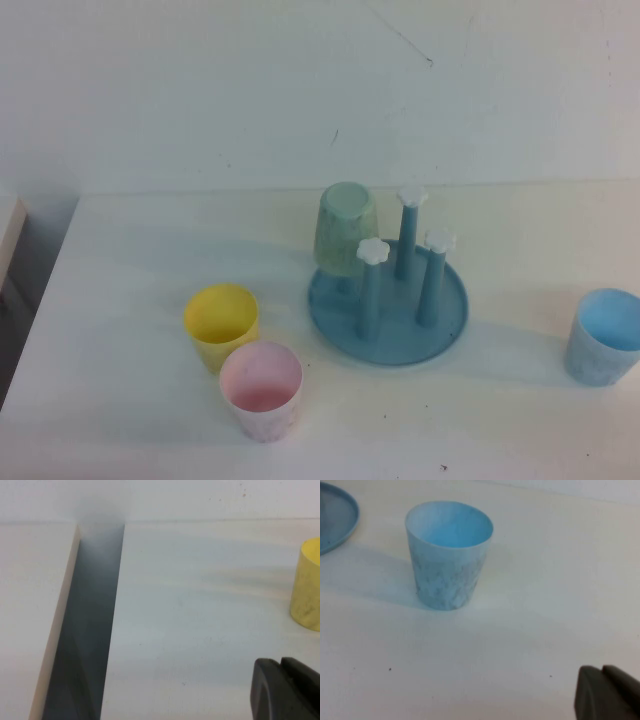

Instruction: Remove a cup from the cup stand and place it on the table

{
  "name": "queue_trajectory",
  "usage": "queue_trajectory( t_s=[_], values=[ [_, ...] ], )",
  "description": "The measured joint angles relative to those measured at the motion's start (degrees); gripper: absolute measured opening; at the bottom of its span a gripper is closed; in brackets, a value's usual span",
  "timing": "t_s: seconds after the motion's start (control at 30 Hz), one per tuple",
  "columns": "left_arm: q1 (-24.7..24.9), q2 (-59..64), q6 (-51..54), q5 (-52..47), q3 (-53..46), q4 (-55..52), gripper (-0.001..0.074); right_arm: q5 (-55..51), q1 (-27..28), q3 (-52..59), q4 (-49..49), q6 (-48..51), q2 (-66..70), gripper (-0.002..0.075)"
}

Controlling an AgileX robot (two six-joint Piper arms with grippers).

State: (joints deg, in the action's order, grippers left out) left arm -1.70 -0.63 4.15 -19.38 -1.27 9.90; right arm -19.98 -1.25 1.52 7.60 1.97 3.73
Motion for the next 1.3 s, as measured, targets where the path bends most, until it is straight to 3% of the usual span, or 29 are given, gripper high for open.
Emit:
queue_trajectory(
  t_s=[1.03,1.3],
  values=[
    [0.0,0.0,0.1,0.0,0.0,-1.4,-0.0002,0.0,0.0,0.0,0.0,0.0,0.0,-0.0003],
    [0.2,0.0,0.0,0.1,0.0,4.0,-0.0002,0.0,0.0,0.0,0.0,0.0,0.0,-0.0003]
  ],
)
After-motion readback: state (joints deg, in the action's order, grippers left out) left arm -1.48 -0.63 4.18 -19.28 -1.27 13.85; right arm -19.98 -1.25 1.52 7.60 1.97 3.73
